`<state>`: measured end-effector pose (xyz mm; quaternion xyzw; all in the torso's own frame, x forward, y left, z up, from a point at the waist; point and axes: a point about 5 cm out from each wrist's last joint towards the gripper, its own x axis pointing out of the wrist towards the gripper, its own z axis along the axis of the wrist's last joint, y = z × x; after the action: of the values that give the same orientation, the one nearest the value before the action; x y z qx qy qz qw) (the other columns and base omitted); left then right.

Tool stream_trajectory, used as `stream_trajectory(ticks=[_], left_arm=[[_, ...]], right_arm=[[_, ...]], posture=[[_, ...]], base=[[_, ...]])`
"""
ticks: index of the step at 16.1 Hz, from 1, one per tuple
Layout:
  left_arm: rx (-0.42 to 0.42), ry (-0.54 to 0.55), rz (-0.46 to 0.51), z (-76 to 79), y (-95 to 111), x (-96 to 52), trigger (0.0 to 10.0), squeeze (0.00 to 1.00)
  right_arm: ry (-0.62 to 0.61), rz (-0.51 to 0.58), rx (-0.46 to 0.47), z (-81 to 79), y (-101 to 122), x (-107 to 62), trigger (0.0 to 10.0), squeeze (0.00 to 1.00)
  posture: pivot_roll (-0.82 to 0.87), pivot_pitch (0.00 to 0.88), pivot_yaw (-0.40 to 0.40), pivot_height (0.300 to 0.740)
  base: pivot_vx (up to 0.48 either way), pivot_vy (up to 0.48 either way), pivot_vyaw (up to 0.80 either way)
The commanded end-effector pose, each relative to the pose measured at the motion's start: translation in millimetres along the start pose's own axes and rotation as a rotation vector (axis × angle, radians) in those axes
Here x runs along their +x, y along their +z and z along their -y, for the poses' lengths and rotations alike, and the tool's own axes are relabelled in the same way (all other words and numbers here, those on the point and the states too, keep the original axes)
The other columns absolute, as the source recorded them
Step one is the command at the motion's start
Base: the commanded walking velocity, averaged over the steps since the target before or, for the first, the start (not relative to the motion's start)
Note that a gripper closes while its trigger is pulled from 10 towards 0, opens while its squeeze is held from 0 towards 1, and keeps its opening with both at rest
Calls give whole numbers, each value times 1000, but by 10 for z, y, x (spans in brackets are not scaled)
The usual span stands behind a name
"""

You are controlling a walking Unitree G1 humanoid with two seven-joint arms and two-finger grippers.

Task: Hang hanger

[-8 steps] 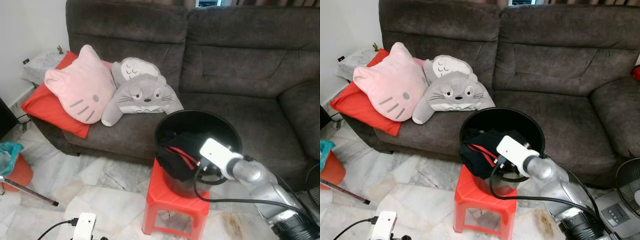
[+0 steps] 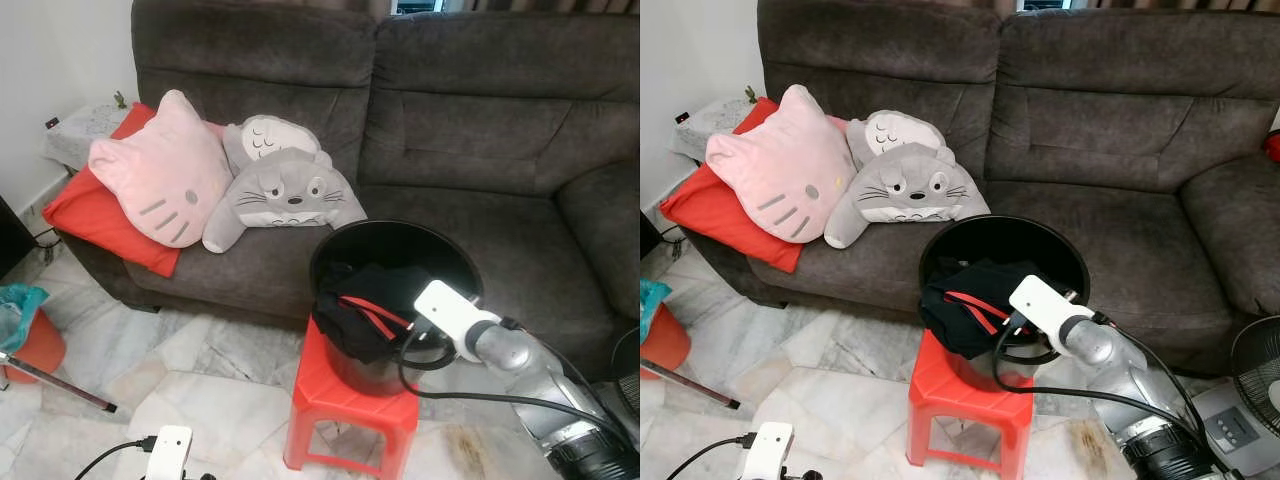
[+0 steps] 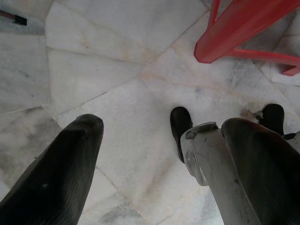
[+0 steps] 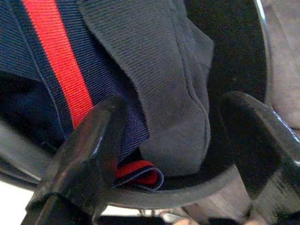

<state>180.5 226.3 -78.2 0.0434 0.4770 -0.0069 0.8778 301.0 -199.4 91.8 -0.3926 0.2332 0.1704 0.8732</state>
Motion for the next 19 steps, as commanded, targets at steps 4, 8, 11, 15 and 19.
stream_trajectory(ticks=[4, 8, 11, 15, 19], left_arm=[[15, 6, -9, -12, -2, 0, 10000, 0], [18, 7, -8, -13, -3, -1, 10000, 0], [22, 7, -9, -11, -5, -1, 10000, 0], [24, 7, -7, -10, -1, 0, 10000, 0], [26, 8, -5, -10, 2, 0, 10000, 0]], right_arm=[[-63, 27, -3, 127, 50, 1, 10000, 0], [-63, 48, -12, 121, 72, 9, 10000, 0], [-51, 69, -37, 108, 105, 29, 10000, 0], [-96, 70, -63, 143, 92, 56, 10000, 0], [-149, 121, -81, 194, 160, 63, 10000, 0]], posture=[[10, 0, 20, 732], [10, 0, 20, 732], [13, 0, 19, 732], [13, 0, 20, 732], [14, 0, 20, 732]], base=[[0, 0, 0], [0, 0, 0], [0, 0, 0], [0, 0, 0], [0, 0, 0]])
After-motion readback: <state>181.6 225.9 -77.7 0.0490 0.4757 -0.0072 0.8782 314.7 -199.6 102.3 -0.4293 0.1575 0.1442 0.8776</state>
